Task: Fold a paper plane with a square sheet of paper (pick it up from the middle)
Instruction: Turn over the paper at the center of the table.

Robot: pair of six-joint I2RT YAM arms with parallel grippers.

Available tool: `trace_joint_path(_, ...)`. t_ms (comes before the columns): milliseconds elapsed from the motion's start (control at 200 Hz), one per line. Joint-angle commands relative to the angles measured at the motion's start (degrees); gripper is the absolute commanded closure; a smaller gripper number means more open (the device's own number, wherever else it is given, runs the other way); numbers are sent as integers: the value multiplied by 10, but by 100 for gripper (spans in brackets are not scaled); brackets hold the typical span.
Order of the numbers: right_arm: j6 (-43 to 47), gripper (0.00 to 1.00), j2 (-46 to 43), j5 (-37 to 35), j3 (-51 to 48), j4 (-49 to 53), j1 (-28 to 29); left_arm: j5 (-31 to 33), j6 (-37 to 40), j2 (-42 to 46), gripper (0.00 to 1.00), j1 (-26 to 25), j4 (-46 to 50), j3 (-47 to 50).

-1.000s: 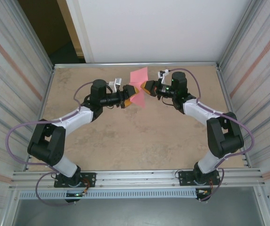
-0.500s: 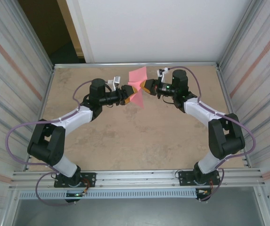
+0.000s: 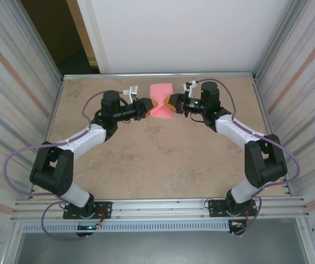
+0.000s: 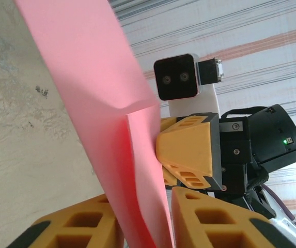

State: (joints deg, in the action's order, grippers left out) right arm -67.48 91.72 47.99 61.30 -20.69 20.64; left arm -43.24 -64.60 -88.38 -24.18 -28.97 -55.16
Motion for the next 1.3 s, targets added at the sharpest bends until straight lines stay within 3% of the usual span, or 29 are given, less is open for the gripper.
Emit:
trace_joint_path(0, 29, 80, -10, -2, 14, 23, 0, 3, 6, 19, 77, 8, -17, 2)
trace_joint_path(200, 62, 57, -14, -36, 7, 74, -8, 1, 30, 10, 89, 17, 26, -3)
trace_joint_path(386, 128, 47, -46, -119, -4, 188, -43, 55, 167, 40, 89, 24, 192, -18)
trace_joint_path(541, 176, 46, -81, -195, -9, 263, -60, 173, 333, 63, 90, 24, 404, -71)
trace_joint_path(707, 204, 45, -103, -259, -7, 316, -64, 344, 451, 50, 91, 15, 577, -143)
trace_joint_path(1002, 217, 45, -117, -306, -12, 348, -67, 687, 588, -44, 91, -86, 721, -267)
trace_joint_path(1138, 215, 45, -118, -316, -16, 354, -69, 759, 592, -104, 92, -121, 743, -301)
trace_joint_path(1293, 209, 45, -126, -331, -24, 361, -74, 763, 574, -178, 91, -156, 762, -336)
